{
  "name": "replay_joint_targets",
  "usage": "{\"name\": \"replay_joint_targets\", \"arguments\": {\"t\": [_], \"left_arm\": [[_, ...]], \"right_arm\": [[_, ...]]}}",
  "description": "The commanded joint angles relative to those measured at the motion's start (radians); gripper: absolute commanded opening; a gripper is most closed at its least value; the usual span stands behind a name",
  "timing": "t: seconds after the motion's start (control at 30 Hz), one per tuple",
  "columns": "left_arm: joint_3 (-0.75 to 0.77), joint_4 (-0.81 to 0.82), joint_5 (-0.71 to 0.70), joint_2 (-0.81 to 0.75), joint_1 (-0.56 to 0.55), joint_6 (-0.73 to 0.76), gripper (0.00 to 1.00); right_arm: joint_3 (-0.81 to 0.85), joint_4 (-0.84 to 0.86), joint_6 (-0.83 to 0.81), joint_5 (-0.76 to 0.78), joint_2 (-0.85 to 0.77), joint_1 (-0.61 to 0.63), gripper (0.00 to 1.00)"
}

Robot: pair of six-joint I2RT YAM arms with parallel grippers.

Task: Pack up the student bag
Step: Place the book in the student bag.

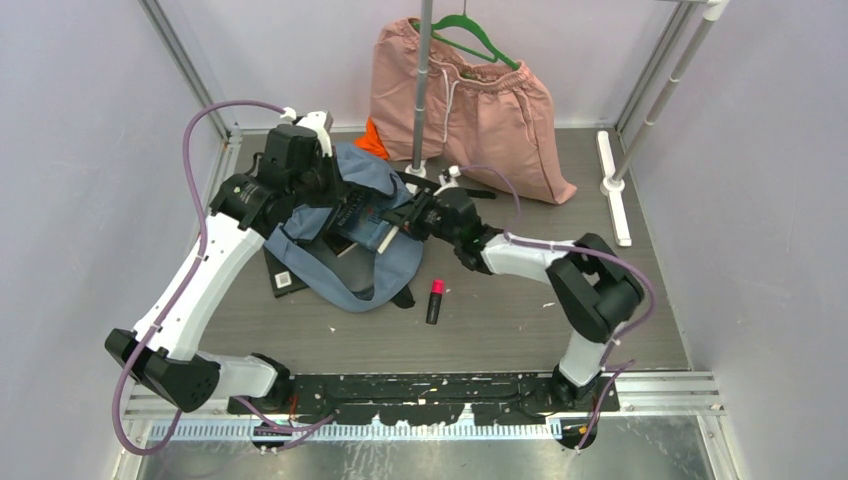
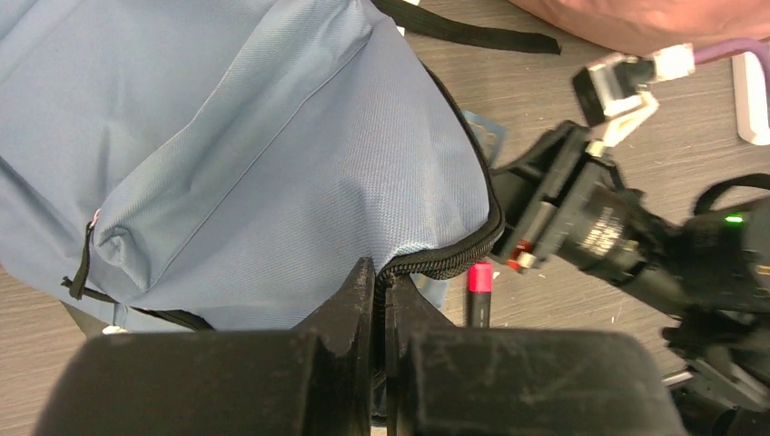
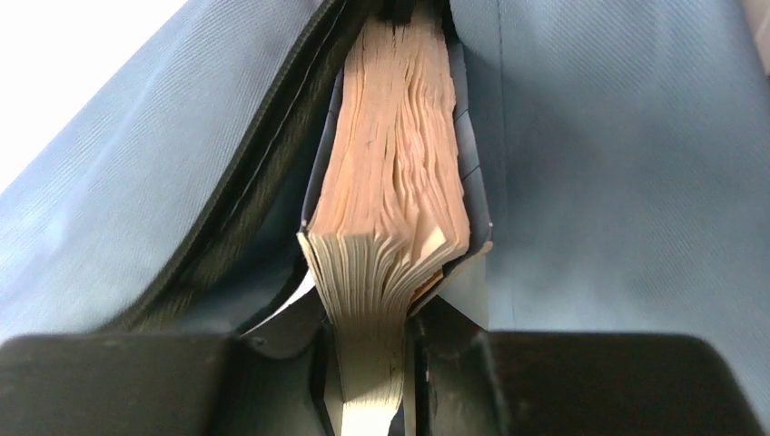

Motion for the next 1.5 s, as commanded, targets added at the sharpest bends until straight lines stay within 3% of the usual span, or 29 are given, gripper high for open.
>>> {"name": "replay_joint_targets", "arguments": {"t": [0.0, 0.2, 0.33, 0.37, 0.43, 0.5, 0.53, 0.57, 0.87, 1.03, 1.2, 1.33, 1.47], "left_arm": [[0.073, 0.066, 0.077, -0.021, 0.012, -0.01, 0.0], [0.107, 0.053, 0.158, -0.005, 0.039, -0.023, 0.0], [0.092, 0.063, 0.188, -0.018, 0.048, -0.043, 0.0], [0.086, 0.066, 0.193, -0.021, 0.05, -0.048, 0.0], [0.074, 0.072, 0.2, -0.034, 0.056, -0.053, 0.0], [0.063, 0.07, 0.206, -0.043, 0.064, -0.058, 0.0], [0.057, 0.073, 0.208, -0.046, 0.069, -0.061, 0.0], [0.05, 0.074, 0.212, -0.047, 0.073, -0.064, 0.0], [-0.006, 0.127, 0.247, -0.036, 0.091, -0.086, 0.0], [-0.016, 0.138, 0.257, -0.035, 0.106, -0.087, 0.0], [-0.018, 0.153, 0.265, -0.039, 0.116, -0.089, 0.0], [-0.023, 0.147, 0.27, -0.043, 0.118, -0.09, 0.0], [-0.06, 0.17, 0.282, -0.048, 0.118, -0.107, 0.0]], "right_arm": [[0.139, 0.154, 0.039, 0.163, 0.106, 0.06, 0.01], [0.316, 0.104, 0.045, 0.275, 0.286, 0.127, 0.01], [0.475, -0.019, -0.004, 0.307, 0.383, 0.147, 0.01], [0.508, -0.043, -0.002, 0.287, 0.403, 0.146, 0.07], [0.545, -0.097, -0.012, 0.238, 0.422, 0.144, 0.42], [0.515, -0.133, -0.029, 0.229, 0.399, 0.145, 0.65], [0.483, -0.131, -0.018, 0.215, 0.379, 0.146, 0.85], [0.455, -0.13, -0.011, 0.204, 0.358, 0.143, 0.97], [0.221, -0.268, -0.154, 0.184, 0.048, 0.144, 1.0], [0.153, -0.45, -0.271, 0.1, -0.129, 0.146, 1.0], [0.011, -0.616, -0.395, 0.337, -0.295, 0.143, 1.0], [0.004, -0.82, -0.434, 0.487, -0.294, 0.142, 1.0], [0.01, -0.877, -0.42, 0.483, -0.243, 0.142, 1.0]]}}
